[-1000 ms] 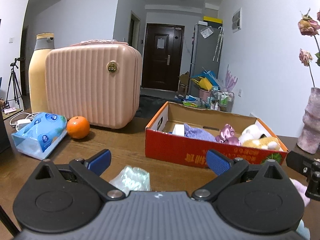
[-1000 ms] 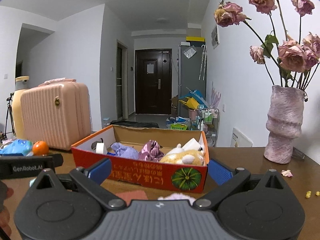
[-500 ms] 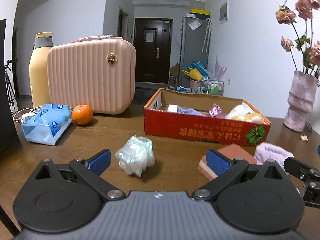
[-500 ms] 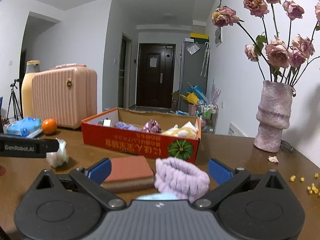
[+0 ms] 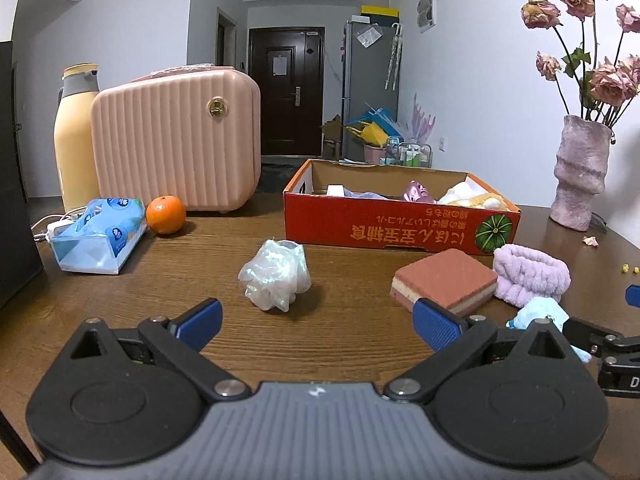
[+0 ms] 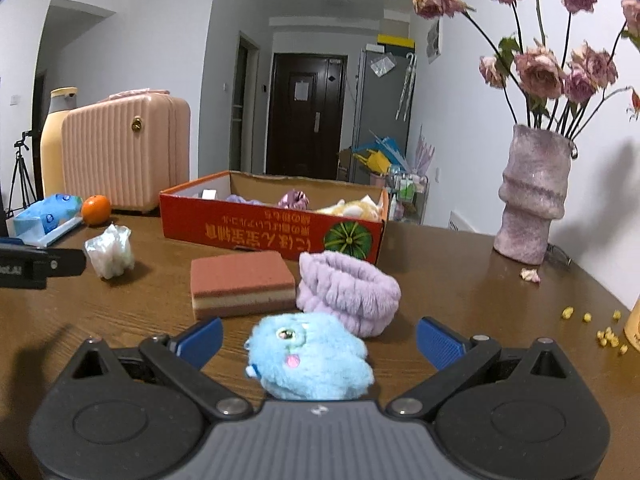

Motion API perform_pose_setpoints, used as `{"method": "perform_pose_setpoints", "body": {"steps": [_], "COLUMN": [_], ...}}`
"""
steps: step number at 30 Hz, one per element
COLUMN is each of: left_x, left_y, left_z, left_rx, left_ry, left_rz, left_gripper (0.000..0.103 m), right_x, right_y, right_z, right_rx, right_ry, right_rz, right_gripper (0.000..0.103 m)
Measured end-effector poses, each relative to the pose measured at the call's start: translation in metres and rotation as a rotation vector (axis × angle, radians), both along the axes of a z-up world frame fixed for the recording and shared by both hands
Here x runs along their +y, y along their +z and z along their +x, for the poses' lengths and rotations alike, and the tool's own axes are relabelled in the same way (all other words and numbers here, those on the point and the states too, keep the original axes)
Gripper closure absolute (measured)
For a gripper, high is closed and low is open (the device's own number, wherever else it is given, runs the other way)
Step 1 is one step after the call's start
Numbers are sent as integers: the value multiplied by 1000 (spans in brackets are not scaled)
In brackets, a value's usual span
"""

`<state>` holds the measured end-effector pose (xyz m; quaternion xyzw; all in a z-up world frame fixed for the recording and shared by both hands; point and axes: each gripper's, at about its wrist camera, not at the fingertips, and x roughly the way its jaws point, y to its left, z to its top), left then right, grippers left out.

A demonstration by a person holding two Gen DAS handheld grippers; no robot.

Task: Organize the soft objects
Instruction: 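Grasp the blue fluffy plush toy with the right tool and lift it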

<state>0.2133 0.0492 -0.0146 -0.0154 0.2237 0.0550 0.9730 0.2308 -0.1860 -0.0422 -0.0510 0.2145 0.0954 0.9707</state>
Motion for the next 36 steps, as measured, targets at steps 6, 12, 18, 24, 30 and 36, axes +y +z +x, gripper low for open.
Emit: {"method": "perform_pose_setpoints", "body": {"steps": [6,12,18,24,30,36], "left_x": [0,0,7,19,29,29], "left_y": [-1,-2,-3,-3,-3,-4], "left_z": [1,2,4,6,7,7], "left_rx": [10,24,23,26,31,35], "left_ry": [-22,-51,-52,-38,-26,-31], "left_rz": [-7,-10,-7,-6,-10,-16], "left_gripper": [0,0,0,0,0,0], "right_x": [0,1,-1,1,9,11], "right_y": [-9,-17,-24,-27,-31,-29], "right_z": [11,26,47,61,63,58], "right_rx": [62,134,206,243,261,235], "right_ry": [4,4,-25,-36,-26,-8], "right_rz": [6,23,73,110,75,69], "right_gripper": [0,0,0,6,26,31]}}
